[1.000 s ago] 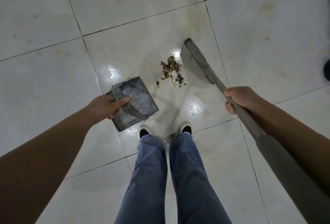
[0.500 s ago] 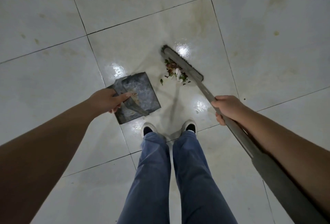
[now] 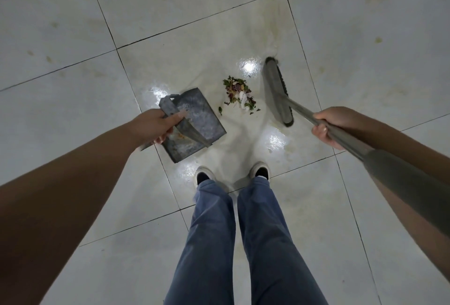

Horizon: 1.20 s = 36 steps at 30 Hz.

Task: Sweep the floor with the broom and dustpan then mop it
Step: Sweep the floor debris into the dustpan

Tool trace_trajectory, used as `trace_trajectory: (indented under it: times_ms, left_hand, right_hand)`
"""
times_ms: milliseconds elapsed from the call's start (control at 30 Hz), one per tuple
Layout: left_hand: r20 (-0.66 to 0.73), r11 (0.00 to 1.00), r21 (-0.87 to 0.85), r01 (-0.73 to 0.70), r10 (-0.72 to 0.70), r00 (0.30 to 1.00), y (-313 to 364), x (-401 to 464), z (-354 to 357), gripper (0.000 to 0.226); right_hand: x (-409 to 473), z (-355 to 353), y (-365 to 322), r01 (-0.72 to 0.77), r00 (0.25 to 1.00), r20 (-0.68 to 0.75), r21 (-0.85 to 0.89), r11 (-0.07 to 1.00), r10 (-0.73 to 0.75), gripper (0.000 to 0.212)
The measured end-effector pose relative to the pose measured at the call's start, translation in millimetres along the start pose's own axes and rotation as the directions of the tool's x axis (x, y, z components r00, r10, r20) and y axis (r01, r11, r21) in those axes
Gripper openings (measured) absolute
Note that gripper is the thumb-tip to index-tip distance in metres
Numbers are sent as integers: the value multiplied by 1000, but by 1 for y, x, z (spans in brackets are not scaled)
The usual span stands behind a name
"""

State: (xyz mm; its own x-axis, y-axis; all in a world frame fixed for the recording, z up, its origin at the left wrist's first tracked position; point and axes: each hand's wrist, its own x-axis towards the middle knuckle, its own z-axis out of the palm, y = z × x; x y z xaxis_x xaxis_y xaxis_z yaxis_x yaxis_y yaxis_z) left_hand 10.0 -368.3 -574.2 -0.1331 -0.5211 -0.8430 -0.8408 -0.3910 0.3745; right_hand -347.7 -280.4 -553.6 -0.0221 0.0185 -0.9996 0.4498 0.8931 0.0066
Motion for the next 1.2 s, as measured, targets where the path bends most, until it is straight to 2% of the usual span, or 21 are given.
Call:
trace_trajectory:
  times_ms: [67, 167, 333, 467, 533, 667, 733, 800, 933, 1133, 1200]
  left_hand:
    - [109, 999, -31, 17, -14, 994, 0, -1, -4, 52]
    - [195, 999, 37, 19, -26, 980, -2, -7, -8, 51]
    - [89, 986, 163, -26, 12, 996, 5, -7, -5, 50]
    - [34, 989, 146, -25, 20, 999, 12, 2, 3, 53]
    - [-7, 994, 108, 17, -17, 1000, 12, 5, 2, 58]
    - [106, 975, 116, 188, -201, 974, 3, 0, 0, 71]
    - [63, 969, 178, 169, -183, 981, -3, -1, 4, 73]
    - [30, 983, 145, 113, -119, 992, -9, -2, 9, 69]
    - [143, 999, 22, 40, -42, 989, -18, -11, 11, 56]
    - [261, 988, -50, 144, -127, 957, -12, -15, 8, 55]
    - [269, 990, -50, 134, -116, 956, -9, -14, 8, 57]
  right_hand:
    - [3, 4, -1, -9, 1000, -1, -12, 1000, 9, 24]
    - [6, 3, 0, -21, 999, -27, -42, 999, 20, 22]
    - [9, -1, 2, -14, 999, -50, -48, 999, 11, 22]
    - [6, 4, 5, -11, 1000, -24, -49, 999, 10, 28]
    - [7, 9, 10, 51, 995, -73, -129, 990, -61, 30]
    - [6, 18, 18, 114, 984, -108, -201, 973, -138, 30]
    - [4, 20, 20, 110, 984, -112, -216, 970, -136, 32]
    - [3, 22, 22, 110, 985, -106, -211, 971, -134, 32]
    - [0, 26, 23, 116, 986, -96, -194, 974, -137, 32]
    - [-3, 29, 25, 120, 984, -104, -238, 964, -148, 33]
    - [-4, 30, 25, 120, 983, -106, -236, 964, -148, 33]
